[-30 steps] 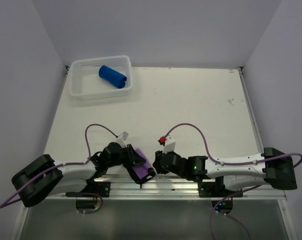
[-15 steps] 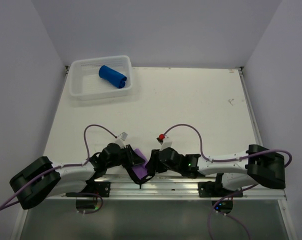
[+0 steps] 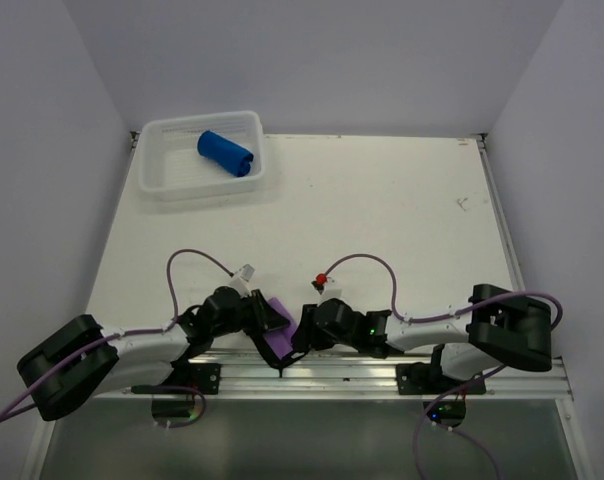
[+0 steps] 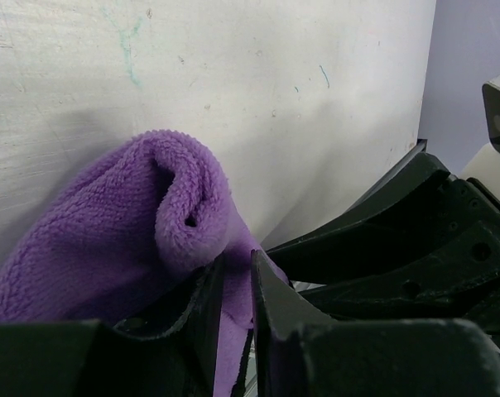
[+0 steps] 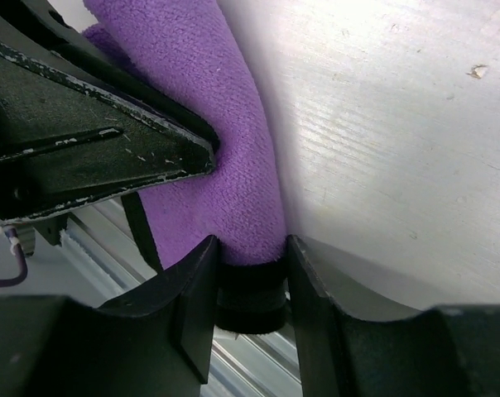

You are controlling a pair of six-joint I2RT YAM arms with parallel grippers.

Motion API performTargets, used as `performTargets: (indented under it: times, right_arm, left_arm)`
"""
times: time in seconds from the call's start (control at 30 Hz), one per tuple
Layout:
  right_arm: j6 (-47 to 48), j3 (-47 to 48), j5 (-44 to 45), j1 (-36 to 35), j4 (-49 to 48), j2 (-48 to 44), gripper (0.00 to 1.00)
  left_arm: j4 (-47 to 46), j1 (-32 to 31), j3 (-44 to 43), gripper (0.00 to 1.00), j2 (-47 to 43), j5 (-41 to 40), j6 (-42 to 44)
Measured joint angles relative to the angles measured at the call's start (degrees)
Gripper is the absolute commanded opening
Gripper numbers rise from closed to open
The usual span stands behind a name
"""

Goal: Roll the towels
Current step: Roll the towel

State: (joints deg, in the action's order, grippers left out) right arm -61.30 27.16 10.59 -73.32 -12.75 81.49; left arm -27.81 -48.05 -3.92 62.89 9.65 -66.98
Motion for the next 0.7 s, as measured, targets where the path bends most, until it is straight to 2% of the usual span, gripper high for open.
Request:
performTargets:
  times: [0.03,0.23,0.4,0.53,0.7]
  right_arm:
    - [0.0,0.0,-0.2,0.0,-0.2,0.2,0.36]
    - [0.5,0.0,-1.4,0.3,-0.1,0.7,0.22]
    - [0.9,0.2,-1.9,0.3,-0.2,1.1,0.0]
    - [1.8,1.1,-2.2,0.2,0.3,1.7,0.0]
    - [3.2,2.3,-0.9,-0.3,2.1,1.7,0.0]
  left_arm:
    - [0.1,0.0,0.0,0.24,-0.2,-0.1,0.0]
    - [0.5,-0.1,0.1,0.24,-0.7,-0.3,-0.1]
    - [1.0,-0.2,0.1,0.24,-0.8,-0.6,0.0]
    - [3.4,-0.2,-0.7,0.25,-1.4,-1.2,0.3]
    - [11.6,-0.3,-5.1,0.29,-3.3,-3.3,2.7]
